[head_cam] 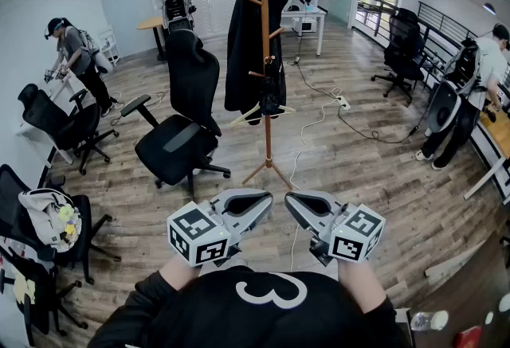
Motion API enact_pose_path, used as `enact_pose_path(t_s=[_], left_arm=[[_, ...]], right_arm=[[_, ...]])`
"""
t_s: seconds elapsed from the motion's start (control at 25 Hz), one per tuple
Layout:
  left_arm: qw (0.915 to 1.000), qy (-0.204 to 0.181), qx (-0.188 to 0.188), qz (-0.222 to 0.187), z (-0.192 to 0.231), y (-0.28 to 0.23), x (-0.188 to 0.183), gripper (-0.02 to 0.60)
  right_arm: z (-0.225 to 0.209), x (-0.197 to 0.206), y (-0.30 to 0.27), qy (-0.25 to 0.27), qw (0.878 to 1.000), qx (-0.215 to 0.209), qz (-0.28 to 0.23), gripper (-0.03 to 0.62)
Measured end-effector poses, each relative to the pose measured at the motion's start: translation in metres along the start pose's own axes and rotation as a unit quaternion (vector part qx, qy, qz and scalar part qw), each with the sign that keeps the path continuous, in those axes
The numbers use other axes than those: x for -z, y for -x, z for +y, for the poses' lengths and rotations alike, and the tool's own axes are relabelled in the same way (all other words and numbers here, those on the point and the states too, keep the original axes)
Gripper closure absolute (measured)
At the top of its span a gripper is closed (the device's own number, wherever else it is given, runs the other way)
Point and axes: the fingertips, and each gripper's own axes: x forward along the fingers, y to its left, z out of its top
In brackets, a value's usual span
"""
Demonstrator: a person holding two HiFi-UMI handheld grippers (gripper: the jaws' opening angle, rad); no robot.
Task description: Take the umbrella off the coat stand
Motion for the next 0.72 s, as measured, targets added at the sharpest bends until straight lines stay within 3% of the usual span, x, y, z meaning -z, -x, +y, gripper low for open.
enact_pose_path(t_s=[0.72], left_arm=[[0.9995, 0.025, -0.014, -0.010, 0.040, -0.007, 0.016, 0.557]], right_arm=[[-0.028, 0.022, -0.016, -0.013, 1.000, 0.011, 0.002, 0.568]])
